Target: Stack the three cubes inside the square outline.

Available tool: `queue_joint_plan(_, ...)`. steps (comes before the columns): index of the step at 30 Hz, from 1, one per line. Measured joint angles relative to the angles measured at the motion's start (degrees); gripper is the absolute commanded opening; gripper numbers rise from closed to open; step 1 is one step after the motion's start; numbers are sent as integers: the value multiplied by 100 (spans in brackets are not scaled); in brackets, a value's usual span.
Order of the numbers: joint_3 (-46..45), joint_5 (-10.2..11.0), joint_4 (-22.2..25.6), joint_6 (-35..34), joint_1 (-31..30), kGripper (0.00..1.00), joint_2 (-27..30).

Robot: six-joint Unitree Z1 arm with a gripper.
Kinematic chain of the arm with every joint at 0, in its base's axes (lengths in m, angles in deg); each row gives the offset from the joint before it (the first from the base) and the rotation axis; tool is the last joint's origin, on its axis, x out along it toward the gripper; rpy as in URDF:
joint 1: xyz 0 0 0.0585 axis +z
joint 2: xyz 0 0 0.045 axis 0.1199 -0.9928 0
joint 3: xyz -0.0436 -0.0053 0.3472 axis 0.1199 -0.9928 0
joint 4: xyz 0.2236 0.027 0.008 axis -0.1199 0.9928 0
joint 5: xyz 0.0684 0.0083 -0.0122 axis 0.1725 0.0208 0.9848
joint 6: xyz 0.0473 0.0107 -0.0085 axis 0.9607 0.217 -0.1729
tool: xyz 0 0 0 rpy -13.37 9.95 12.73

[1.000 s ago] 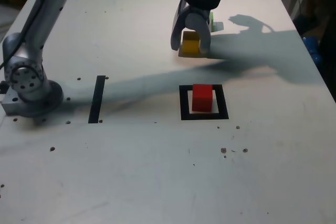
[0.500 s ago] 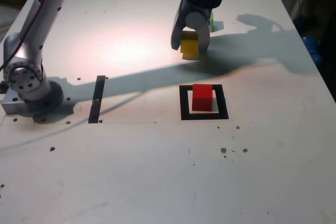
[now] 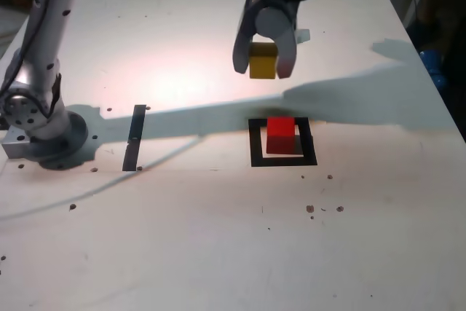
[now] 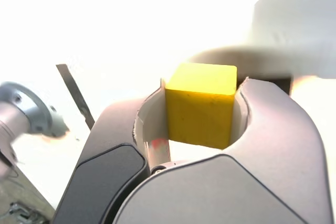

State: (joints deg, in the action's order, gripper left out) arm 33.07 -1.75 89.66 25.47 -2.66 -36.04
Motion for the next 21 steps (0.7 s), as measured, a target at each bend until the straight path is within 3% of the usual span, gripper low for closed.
queue_joint_plan(9, 198, -190, 81, -774, -705, 32, 20)
queue_joint_plan(21, 458, -368, 96, -932, -971, 32, -326)
